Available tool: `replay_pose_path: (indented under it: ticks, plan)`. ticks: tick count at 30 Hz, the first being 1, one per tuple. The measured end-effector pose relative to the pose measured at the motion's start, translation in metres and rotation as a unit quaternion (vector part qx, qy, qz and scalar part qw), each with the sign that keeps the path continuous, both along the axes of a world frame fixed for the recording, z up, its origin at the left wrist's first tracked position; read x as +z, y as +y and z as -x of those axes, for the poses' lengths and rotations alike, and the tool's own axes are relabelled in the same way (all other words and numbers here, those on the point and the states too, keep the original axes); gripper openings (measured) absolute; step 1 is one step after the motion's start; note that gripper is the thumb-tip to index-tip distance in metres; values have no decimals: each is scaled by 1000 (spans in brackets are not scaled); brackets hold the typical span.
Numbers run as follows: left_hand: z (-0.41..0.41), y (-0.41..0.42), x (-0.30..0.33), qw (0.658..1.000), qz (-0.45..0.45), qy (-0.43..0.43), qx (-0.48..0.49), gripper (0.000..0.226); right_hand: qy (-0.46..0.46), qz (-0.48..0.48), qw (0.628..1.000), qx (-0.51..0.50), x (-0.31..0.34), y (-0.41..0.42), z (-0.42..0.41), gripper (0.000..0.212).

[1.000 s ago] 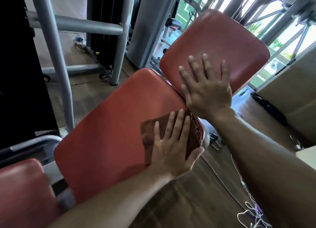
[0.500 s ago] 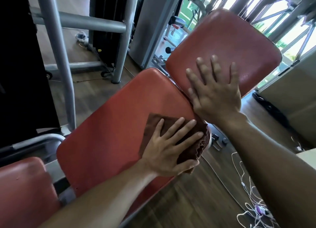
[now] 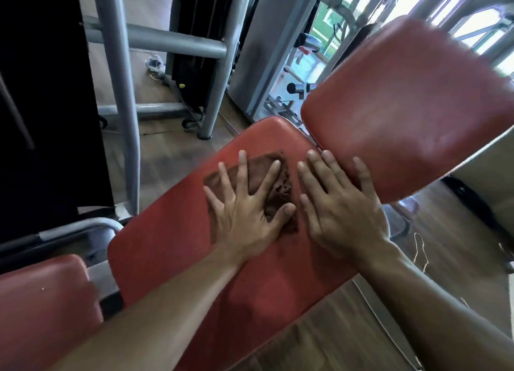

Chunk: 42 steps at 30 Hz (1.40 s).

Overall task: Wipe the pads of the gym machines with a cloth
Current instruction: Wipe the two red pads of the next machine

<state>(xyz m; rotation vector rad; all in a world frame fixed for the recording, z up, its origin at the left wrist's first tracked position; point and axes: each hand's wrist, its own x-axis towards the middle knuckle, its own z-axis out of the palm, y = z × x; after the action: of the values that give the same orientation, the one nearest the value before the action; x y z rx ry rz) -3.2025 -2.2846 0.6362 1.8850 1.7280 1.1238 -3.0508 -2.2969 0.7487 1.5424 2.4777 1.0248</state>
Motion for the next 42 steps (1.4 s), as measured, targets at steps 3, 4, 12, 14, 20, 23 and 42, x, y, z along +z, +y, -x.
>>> replay_pose_path:
  ticks: [3, 4, 12, 14, 20, 23, 42]
  plan:
    - [2, -6, -7, 1000, 18, -21, -7, 61, -21, 0, 1000, 1, -2, 0, -2, 56]
    - [3, -2, -5, 1000, 16, -24, 1, 58, -25, -3, 1000, 3, -2, 0, -2, 56]
    - [20, 50, 16, 997, 33, -53, 50, 52, -42, 9, 999, -7, -1, 1, 2, 59]
    - [6, 19, 2, 999, 12, -36, 39, 53, -39, 13, 999, -10, -1, 1, 2, 60]
    - [11, 34, 11, 994, 41, -74, 67, 51, -32, 7, 999, 16, -2, 3, -1, 60]
    - [-9, 7, 5, 991, 44, -86, 88, 53, -23, 10, 999, 29, -4, 5, -2, 60]
    - [-92, -118, -24, 998, 13, -15, 66, 60, -7, 83, 989, 124, -5, -1, -17, 57]
